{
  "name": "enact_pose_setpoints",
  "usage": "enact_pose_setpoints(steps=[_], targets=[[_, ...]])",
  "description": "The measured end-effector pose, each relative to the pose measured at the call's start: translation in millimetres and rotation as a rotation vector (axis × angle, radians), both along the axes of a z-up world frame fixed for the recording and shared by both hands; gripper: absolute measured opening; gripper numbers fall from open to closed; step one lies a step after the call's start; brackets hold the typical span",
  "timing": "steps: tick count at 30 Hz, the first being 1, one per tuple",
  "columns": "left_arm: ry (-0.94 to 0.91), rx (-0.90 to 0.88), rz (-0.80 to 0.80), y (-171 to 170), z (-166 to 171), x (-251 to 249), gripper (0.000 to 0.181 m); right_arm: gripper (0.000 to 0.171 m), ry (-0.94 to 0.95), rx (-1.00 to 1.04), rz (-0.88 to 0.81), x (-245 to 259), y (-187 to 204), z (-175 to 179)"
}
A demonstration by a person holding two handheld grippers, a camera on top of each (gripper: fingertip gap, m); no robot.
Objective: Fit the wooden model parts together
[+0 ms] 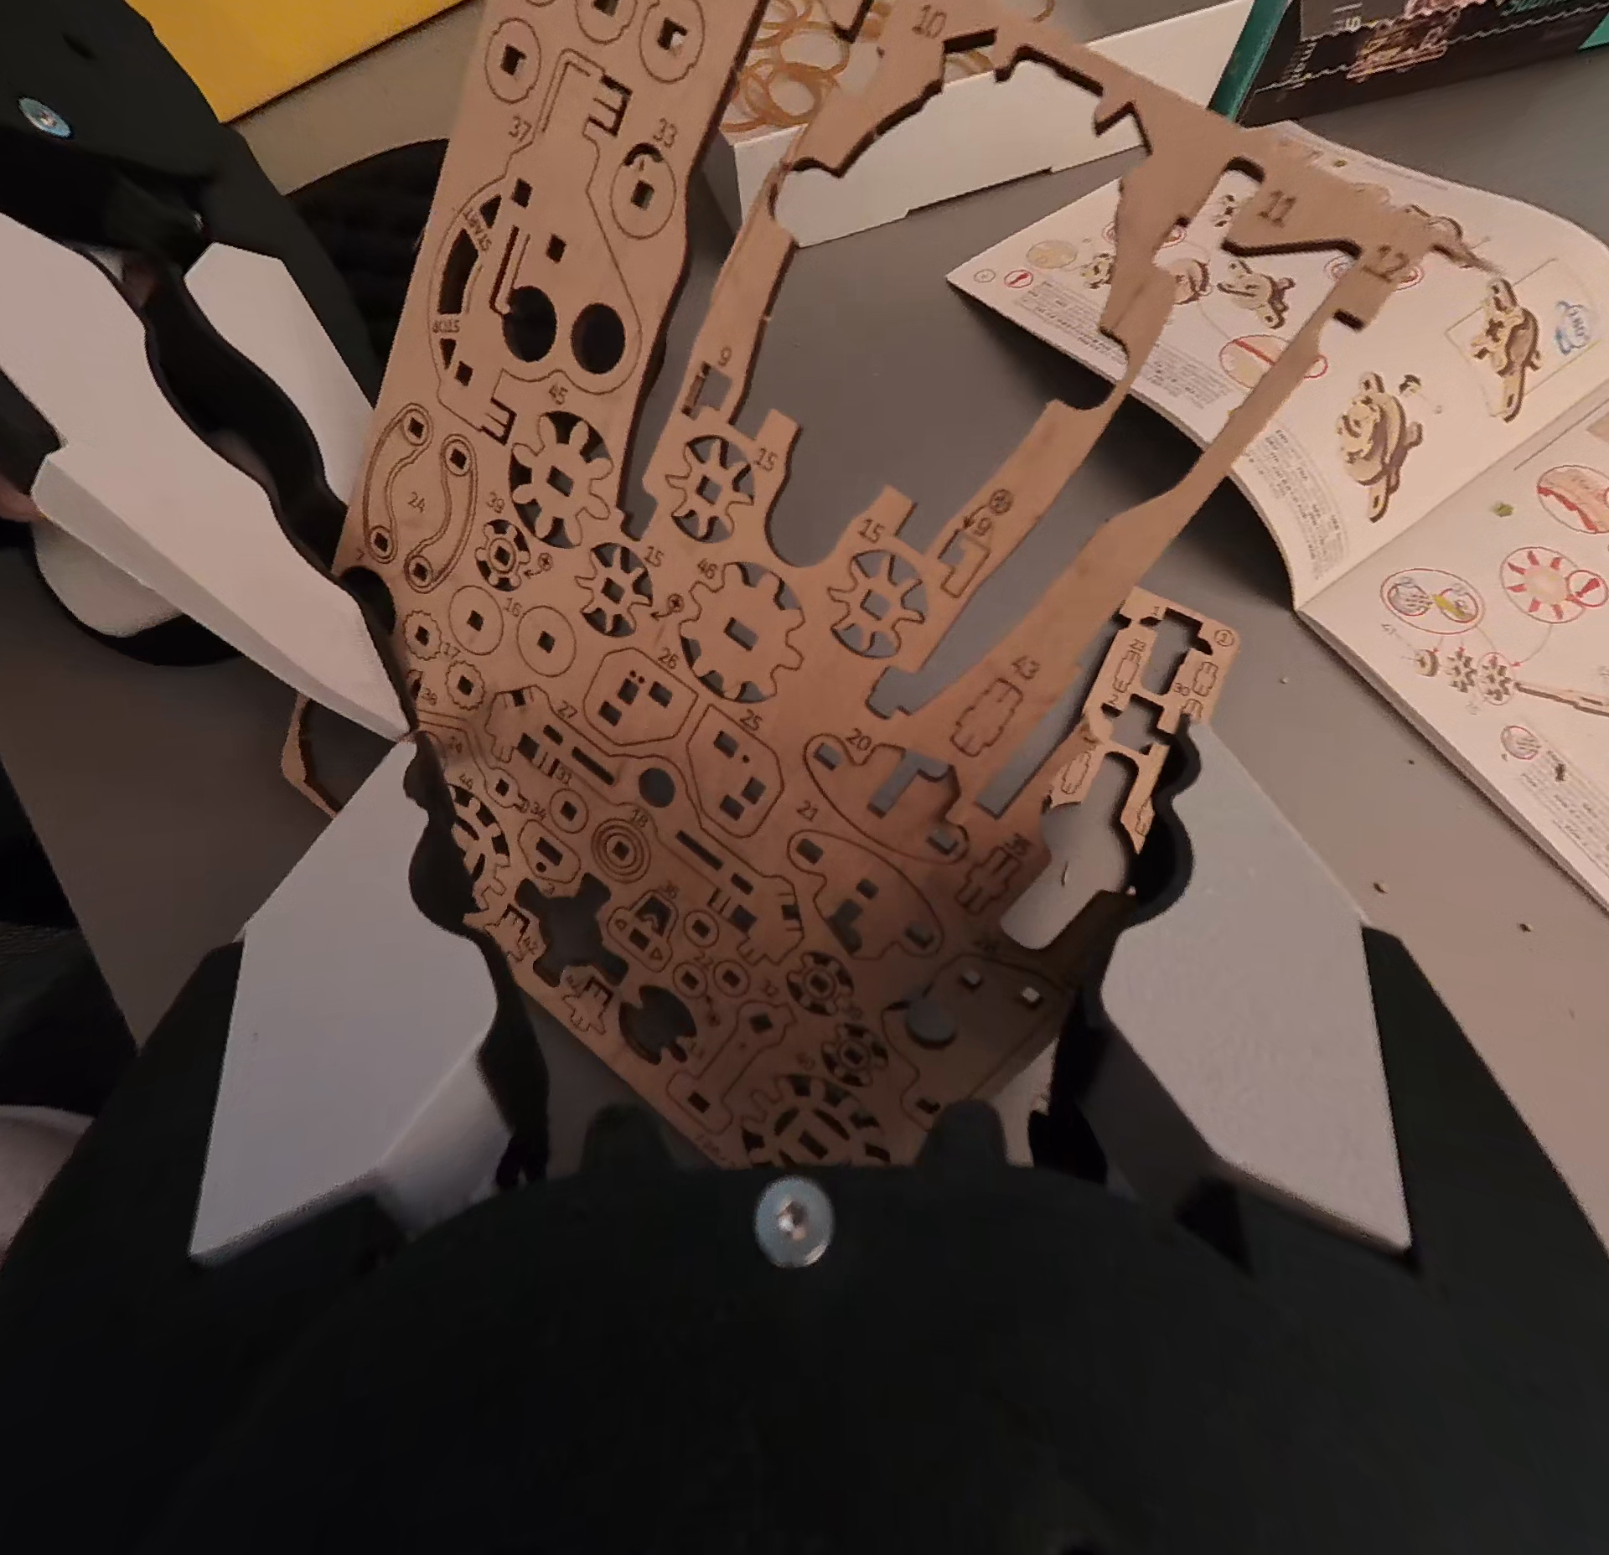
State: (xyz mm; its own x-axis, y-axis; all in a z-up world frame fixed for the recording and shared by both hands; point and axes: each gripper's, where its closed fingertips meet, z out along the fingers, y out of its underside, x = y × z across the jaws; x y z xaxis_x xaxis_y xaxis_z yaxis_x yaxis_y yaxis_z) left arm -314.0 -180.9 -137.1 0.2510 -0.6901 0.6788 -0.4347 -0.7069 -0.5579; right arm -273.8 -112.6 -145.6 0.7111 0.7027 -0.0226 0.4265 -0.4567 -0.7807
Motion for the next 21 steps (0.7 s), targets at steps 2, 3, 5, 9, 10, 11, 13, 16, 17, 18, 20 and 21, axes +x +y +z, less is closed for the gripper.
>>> enact_pose_setpoints(steps=[2, 3, 5, 9, 10, 11, 13, 16, 17, 18, 20, 21], targets=[[0.004, 0.012, 0.003, 0.1, -0.6, 0.0, 0.003, 0.154, -0.009, 0.005, -0.004, 0.1, -0.1, -0.2], [0.005, 0.015, 0.004, 0.0, -0.9, -0.1, 0.003, 0.155, -0.010, 0.005, -0.005, 0.1, 0.0, -0.4], [0.005, 0.012, 0.007, 0.2, -1.4, -0.1, 0.003, 0.155, -0.018, 0.007, -0.008, 0.2, -0.1, -0.7], [0.005, 0.019, 0.007, 0.0, -1.5, 0.0, 0.003, 0.156, -0.024, 0.010, -0.014, 0.3, -0.3, -0.8], [0.007, 0.020, 0.009, 0.2, -1.8, -0.1, 0.003, 0.156, -0.029, 0.013, -0.016, 0.3, -0.1, -1.1], [0.010, 0.020, 0.011, 0.4, -2.4, -0.2, 0.003, 0.156, -0.035, 0.019, -0.017, 0.3, 0.2, -1.4], [0.013, 0.021, 0.011, 0.6, -2.9, -0.4, 0.003, 0.156, -0.035, 0.033, -0.018, 0.2, 0.6, -1.1], [-0.005, 0.005, -0.003, -1.5, -1.7, -0.5, 0.002, 0.156, -0.031, 0.041, -0.013, -0.5, -0.8, -0.2], [-0.012, -0.003, -0.006, -2.0, -1.3, -0.5, 0.001, 0.156, -0.035, 0.044, -0.012, -0.6, -0.9, -0.2], [-0.010, -0.005, -0.007, -2.2, -1.8, -0.6, 0.001, 0.156, -0.039, 0.051, -0.010, -0.7, -0.7, -0.2], [-0.003, 0.010, -0.007, -2.7, -2.5, -0.5, 0.001, 0.156, -0.049, 0.058, -0.011, -0.8, -0.3, -1.0], [0.004, 0.018, -0.004, -2.5, -3.3, -0.7, 0.001, 0.156, -0.052, 0.061, -0.012, -0.9, -0.5, -1.1]])
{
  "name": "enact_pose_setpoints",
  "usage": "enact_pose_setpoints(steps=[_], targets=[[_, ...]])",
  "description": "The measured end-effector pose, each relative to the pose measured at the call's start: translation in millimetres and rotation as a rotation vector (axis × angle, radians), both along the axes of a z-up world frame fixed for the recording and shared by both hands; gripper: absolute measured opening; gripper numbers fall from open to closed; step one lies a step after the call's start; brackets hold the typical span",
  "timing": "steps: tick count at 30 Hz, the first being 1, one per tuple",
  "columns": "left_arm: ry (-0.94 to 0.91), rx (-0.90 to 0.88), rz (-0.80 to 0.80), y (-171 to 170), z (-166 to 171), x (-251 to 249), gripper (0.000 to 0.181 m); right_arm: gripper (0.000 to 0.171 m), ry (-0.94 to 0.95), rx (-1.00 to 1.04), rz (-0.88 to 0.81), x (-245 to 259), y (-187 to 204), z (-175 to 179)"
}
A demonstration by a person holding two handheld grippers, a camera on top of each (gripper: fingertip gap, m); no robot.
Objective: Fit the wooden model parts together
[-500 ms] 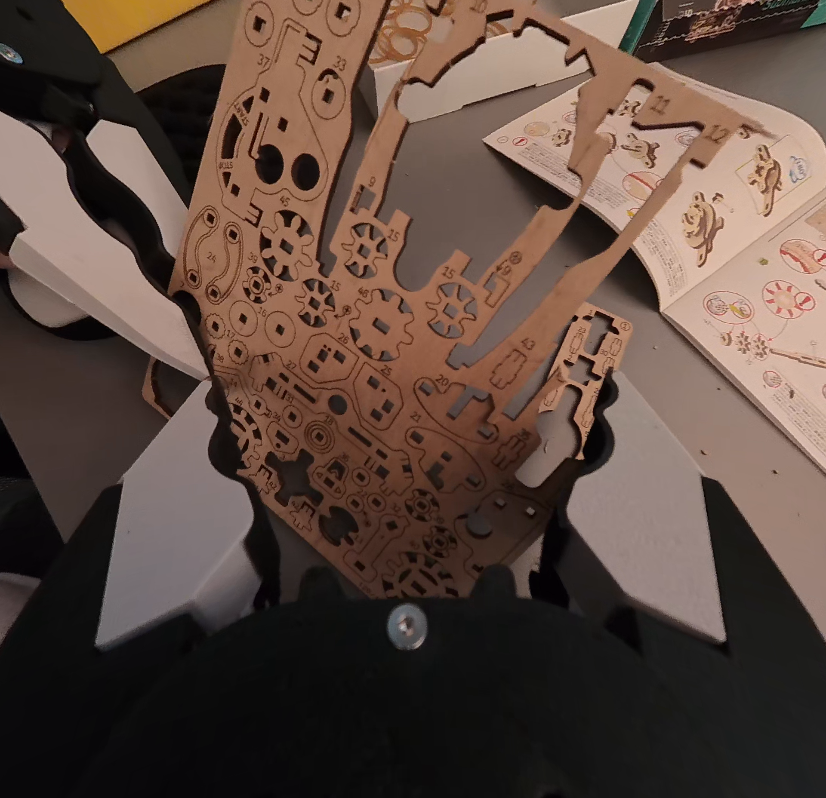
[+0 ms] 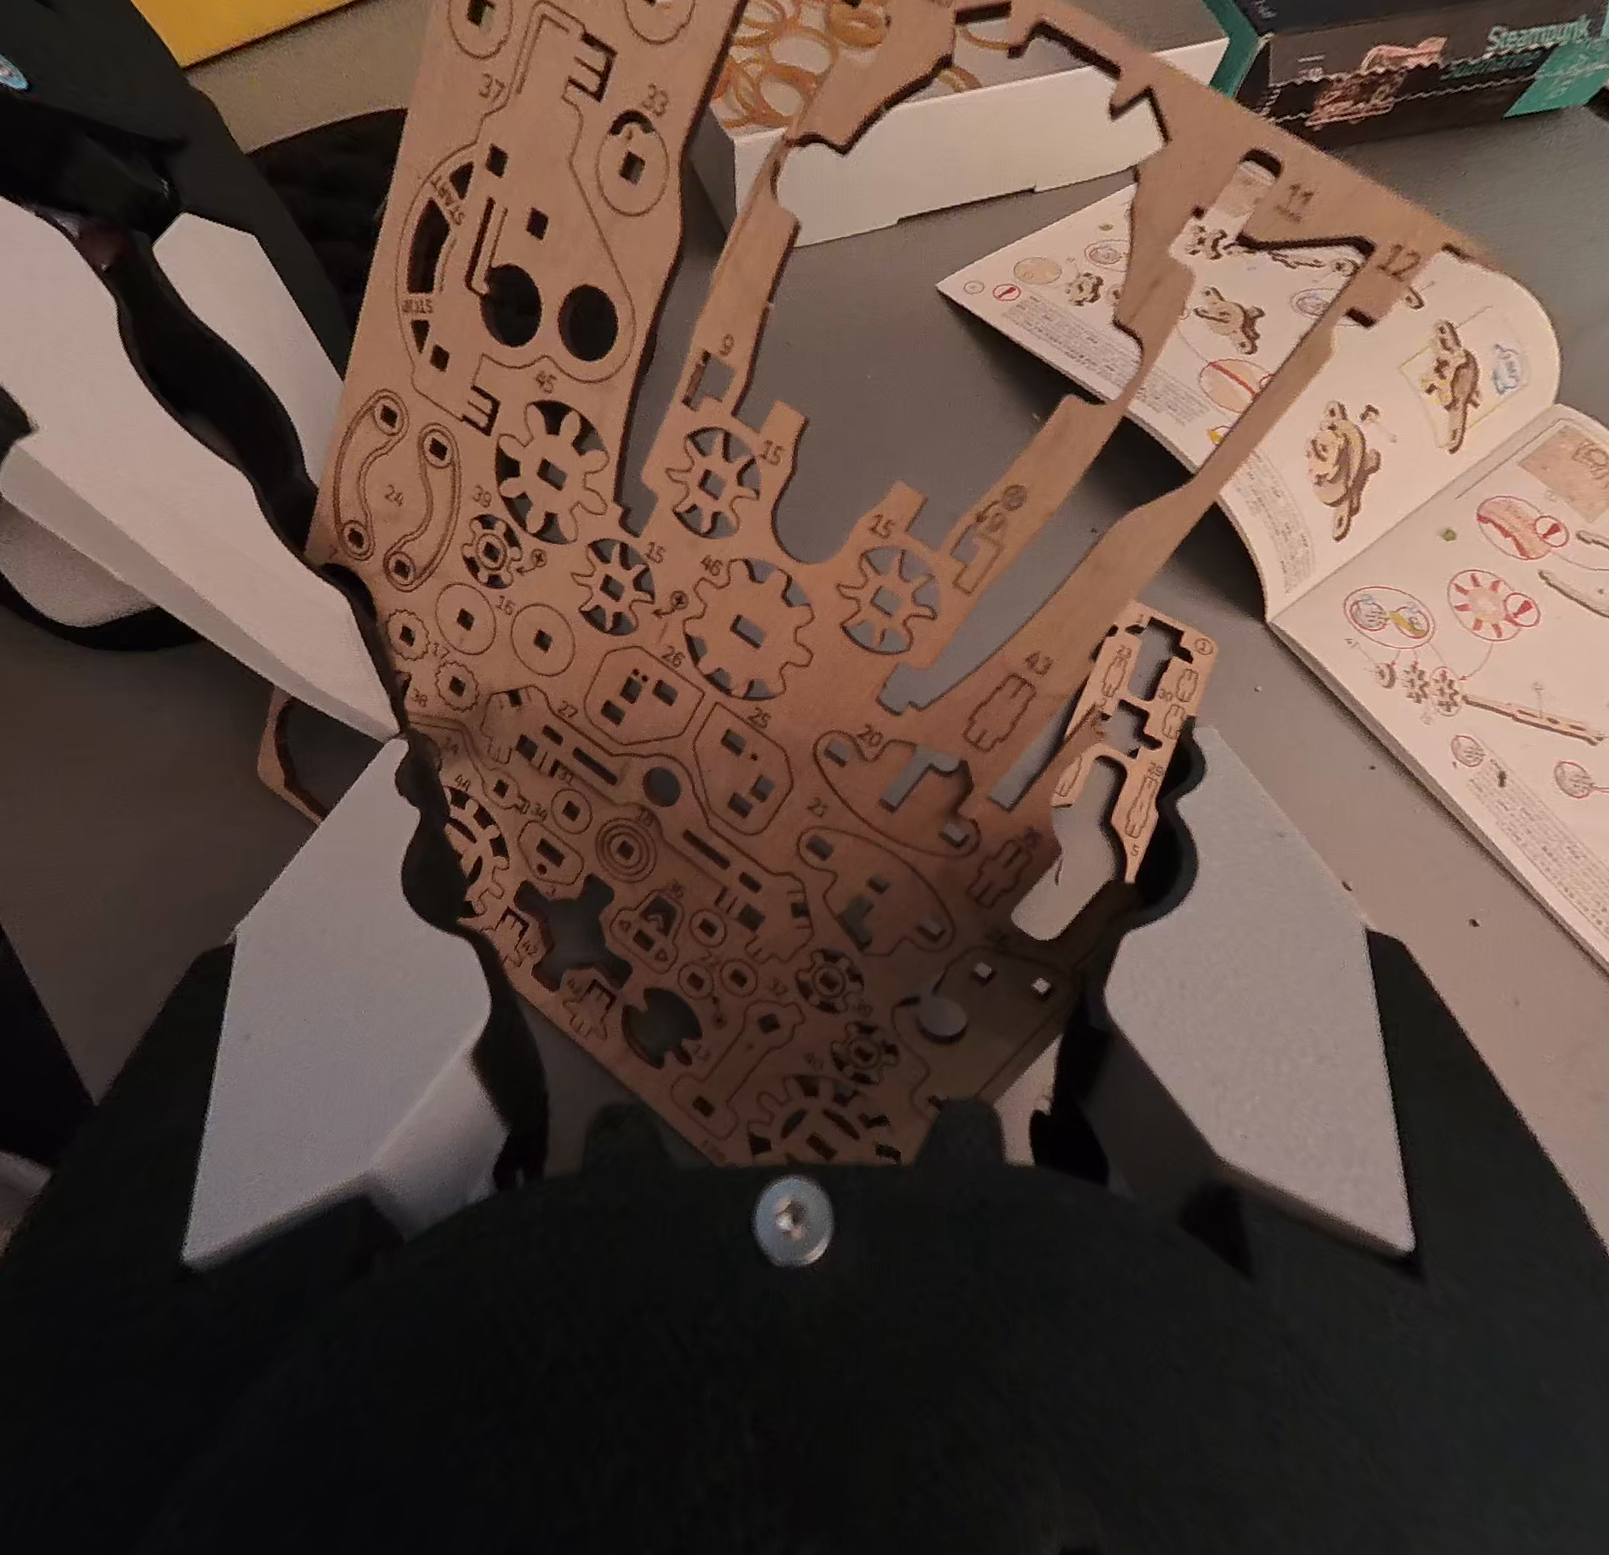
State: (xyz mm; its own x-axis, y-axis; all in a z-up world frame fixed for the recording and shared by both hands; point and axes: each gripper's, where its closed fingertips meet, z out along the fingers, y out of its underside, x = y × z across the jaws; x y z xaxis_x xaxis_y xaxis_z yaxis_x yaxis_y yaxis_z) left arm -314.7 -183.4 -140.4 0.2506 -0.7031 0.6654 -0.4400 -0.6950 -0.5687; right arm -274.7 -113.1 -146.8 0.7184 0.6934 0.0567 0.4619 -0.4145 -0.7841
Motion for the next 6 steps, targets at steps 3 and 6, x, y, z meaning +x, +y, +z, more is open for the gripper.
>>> enact_pose_setpoints(steps=[3, 6], targets=[[-0.004, -0.001, 0.001, -0.3, 0.2, 0.4, 0.001, 0.156, -0.004, 0.010, 0.007, 0.2, 0.1, 1.1], [-0.006, 0.002, 0.001, -0.1, 0.8, 0.5, 0.002, 0.156, 0.000, 0.015, 0.015, 0.0, 0.5, 2.7]])
